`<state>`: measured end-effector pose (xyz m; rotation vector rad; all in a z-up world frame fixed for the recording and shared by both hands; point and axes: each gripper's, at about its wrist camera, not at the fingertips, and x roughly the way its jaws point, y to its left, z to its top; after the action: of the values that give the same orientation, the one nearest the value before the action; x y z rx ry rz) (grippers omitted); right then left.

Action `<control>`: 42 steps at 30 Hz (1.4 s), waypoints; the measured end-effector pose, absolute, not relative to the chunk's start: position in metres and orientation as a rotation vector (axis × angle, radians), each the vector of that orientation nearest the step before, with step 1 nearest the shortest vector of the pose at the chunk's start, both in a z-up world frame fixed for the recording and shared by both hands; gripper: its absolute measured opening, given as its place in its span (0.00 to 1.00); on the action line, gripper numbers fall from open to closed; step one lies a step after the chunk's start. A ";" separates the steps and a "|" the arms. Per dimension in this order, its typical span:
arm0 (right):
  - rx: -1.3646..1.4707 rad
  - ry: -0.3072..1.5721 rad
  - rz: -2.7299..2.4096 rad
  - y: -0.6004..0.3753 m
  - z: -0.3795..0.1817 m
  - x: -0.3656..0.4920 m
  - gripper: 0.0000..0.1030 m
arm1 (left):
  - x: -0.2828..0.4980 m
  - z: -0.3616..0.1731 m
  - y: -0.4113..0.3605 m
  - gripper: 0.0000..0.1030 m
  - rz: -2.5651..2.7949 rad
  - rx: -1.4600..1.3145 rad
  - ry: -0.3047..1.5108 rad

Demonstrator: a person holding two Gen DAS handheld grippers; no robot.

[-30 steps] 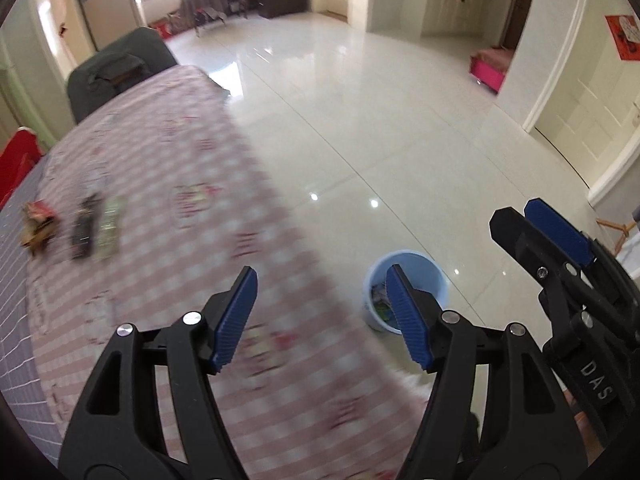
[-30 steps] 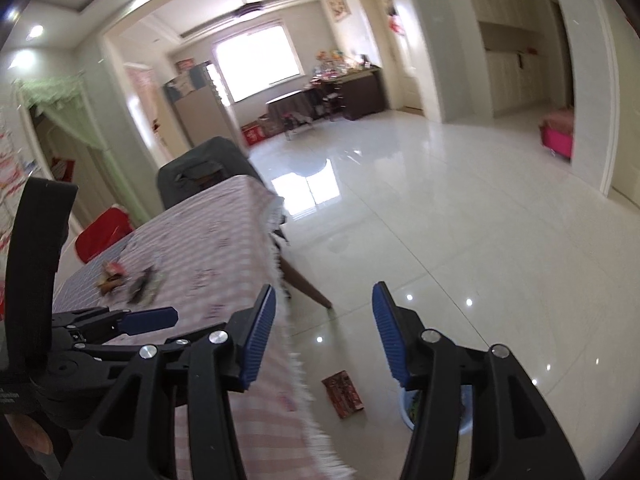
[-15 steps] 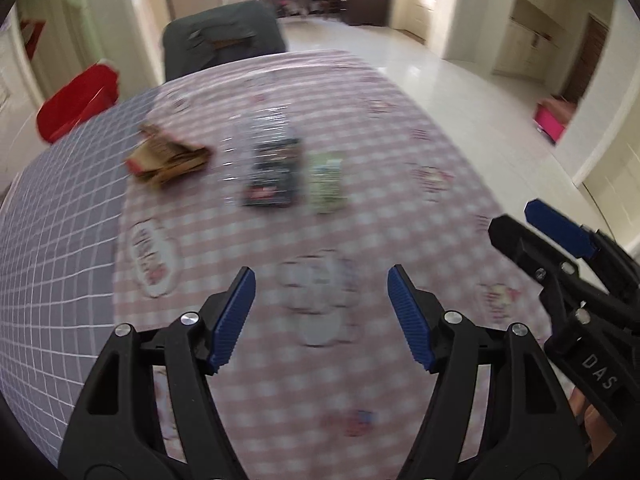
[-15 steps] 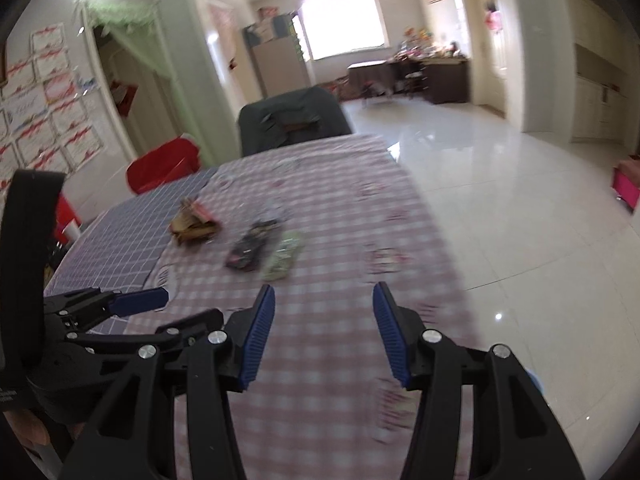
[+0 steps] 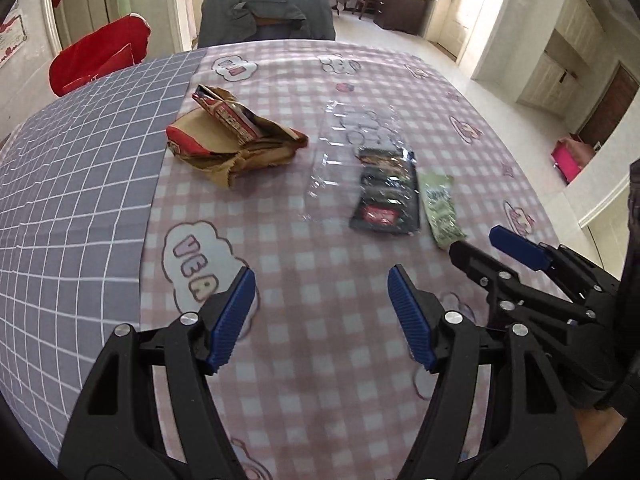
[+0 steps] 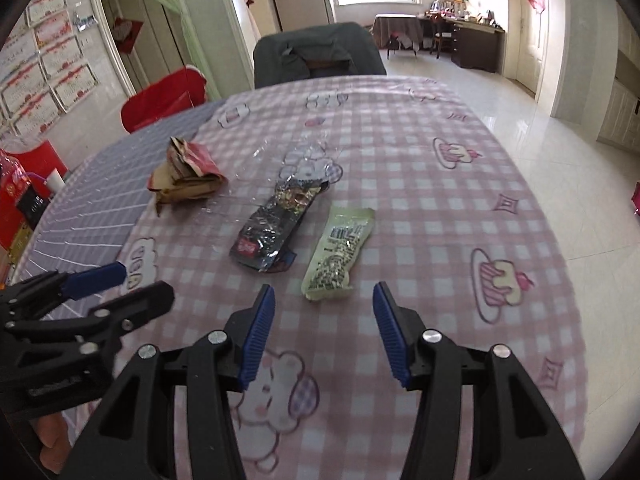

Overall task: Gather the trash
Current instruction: 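Move both open grippers back over the table trash, then close the right gripper on the green-white snack bag while the left gripper grasps the clear plastic tray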

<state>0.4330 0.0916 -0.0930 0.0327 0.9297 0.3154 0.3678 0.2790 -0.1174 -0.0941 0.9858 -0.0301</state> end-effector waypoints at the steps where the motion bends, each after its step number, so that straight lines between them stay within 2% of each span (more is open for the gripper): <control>1: 0.028 0.936 0.315 0.093 -0.095 0.437 0.49 | 0.370 -0.118 0.280 0.66 -0.026 -0.094 0.984; 18: -0.022 0.927 0.315 0.102 -0.109 0.459 0.48 | 0.380 -0.121 0.274 0.68 -0.025 -0.052 0.958; 19: -0.030 0.925 0.313 0.102 -0.109 0.458 0.46 | 0.380 -0.121 0.274 0.68 -0.023 -0.052 0.958; 21: -0.038 0.921 0.309 0.101 -0.109 0.459 0.29 | 0.380 -0.122 0.273 0.68 -0.024 -0.048 0.959; 26: -0.006 0.918 0.319 0.092 -0.107 0.455 0.22 | 0.377 -0.118 0.269 0.68 -0.027 -0.032 0.947; 27: -0.002 0.917 0.318 0.090 -0.106 0.453 0.17 | 0.376 -0.116 0.266 0.68 -0.028 -0.019 0.938; 31: 0.032 0.893 0.317 0.076 -0.098 0.445 0.14 | 0.372 -0.111 0.251 0.68 -0.035 0.049 0.910; 38: 0.104 0.882 0.322 0.053 -0.099 0.442 0.13 | 0.382 -0.114 0.221 0.68 0.007 0.171 0.875; 42: 0.150 0.870 0.335 0.041 -0.095 0.442 0.13 | 0.395 -0.113 0.225 0.70 0.037 0.127 0.875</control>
<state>0.4416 0.0408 -0.0948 0.1495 0.8695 0.3350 0.3950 0.2249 -0.1132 0.1273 0.8748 0.0367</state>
